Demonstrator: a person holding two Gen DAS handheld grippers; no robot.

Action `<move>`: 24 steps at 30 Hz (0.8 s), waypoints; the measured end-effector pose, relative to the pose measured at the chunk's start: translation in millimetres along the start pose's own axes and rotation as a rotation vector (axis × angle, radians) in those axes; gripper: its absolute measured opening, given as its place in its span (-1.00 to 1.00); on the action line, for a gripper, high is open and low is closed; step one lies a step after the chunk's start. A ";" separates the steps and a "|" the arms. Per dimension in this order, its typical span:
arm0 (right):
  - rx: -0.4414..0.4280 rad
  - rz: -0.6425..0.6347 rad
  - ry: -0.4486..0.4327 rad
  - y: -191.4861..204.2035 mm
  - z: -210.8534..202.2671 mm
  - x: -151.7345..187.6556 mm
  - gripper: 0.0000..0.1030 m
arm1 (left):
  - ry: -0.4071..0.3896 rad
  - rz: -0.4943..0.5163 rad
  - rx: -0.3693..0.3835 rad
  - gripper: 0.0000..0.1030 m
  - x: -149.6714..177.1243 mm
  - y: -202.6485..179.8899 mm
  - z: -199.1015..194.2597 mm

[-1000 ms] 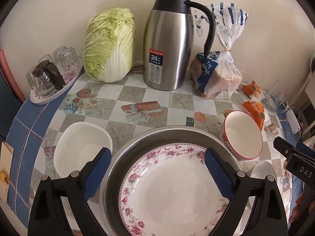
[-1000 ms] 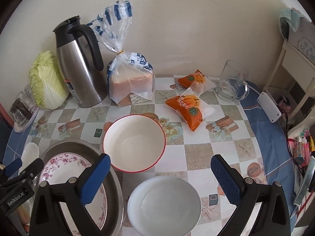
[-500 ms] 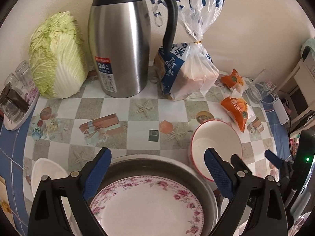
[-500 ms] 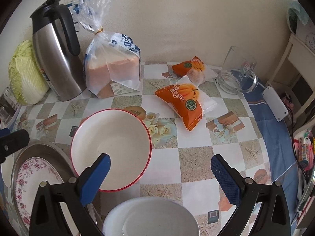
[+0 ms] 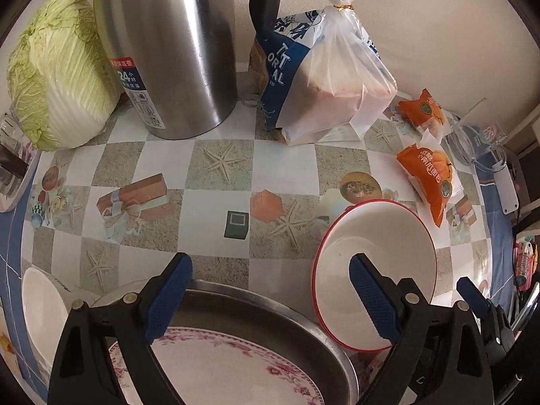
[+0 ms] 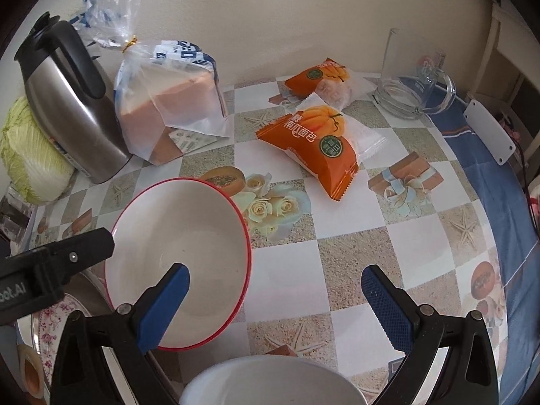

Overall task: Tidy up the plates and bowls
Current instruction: 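Close both grippers on the red-rimmed bowl rim, then lift and carry the red-rimmed bowl with both grippers over the steel basin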

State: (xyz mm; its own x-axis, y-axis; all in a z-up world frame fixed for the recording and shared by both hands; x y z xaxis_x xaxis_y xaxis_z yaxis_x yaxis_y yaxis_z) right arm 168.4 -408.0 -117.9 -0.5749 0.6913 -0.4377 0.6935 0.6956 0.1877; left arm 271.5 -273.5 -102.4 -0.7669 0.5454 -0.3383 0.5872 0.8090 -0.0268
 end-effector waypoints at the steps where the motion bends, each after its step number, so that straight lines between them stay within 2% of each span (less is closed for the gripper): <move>1: 0.007 0.006 -0.002 -1.6 0.8 -0.5 0.99 | 0.003 -0.002 0.007 0.61 -0.3 -1.0 2.2; 2: 0.010 0.011 -0.002 -2.7 1.7 -0.9 0.95 | 0.009 0.002 0.004 0.39 -0.3 -2.1 4.6; 3: 0.012 0.014 -0.002 -2.8 2.5 -0.6 0.91 | 0.017 0.010 -0.005 0.29 0.1 -2.9 7.4; 4: 0.012 0.013 -0.004 -2.3 2.5 -0.6 0.76 | 0.021 0.018 -0.009 0.20 0.1 -4.1 9.9; 5: 0.010 0.011 -0.006 -0.8 3.0 -0.4 0.63 | 0.021 0.023 -0.004 0.14 0.1 -5.7 11.3; 9: 0.004 -0.004 -0.002 6.1 6.1 1.3 0.35 | 0.024 0.014 0.052 -0.15 0.4 -13.5 17.6; 11: -0.003 -0.003 0.003 7.9 8.3 2.5 0.08 | 0.029 0.013 0.080 -0.26 1.4 -18.7 22.0; 12: -0.012 -0.002 0.010 8.9 9.7 3.5 0.02 | 0.031 0.017 0.090 -0.30 1.7 -21.5 24.4; 14: -0.036 0.000 0.022 11.5 12.1 5.2 -0.22 | 0.027 0.036 0.099 -0.48 2.1 -27.8 27.2; 17: -0.067 0.001 0.030 16.1 13.9 7.8 -0.31 | 0.022 0.053 0.128 -0.60 2.6 -36.4 29.6; 21: -0.129 0.011 0.056 23.9 16.9 11.4 -0.31 | -0.010 0.081 0.114 -0.61 -0.6 -45.4 29.9; 24: -0.121 0.003 0.052 27.8 18.0 12.0 -0.31 | -0.033 0.057 0.130 -0.61 -3.0 -45.7 30.9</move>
State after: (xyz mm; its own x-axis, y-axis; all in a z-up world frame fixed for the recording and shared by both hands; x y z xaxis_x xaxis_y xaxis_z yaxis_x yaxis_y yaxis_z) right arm 188.5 -383.8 -133.7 -0.5968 0.7006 -0.3910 0.6397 0.7097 0.2952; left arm 255.0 -318.9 -129.2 -0.7233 0.5807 -0.3736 0.6602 0.7402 -0.1276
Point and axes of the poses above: each gripper's, at about its wrist camera, not at the fingertips, and z roughly the way its jaws point, y to its left, x to its underside, the point moved 8 cm from there along z, roughly the way its jaws point, and after that the axes turned 12 degrees about z, right-handed, at the moved point
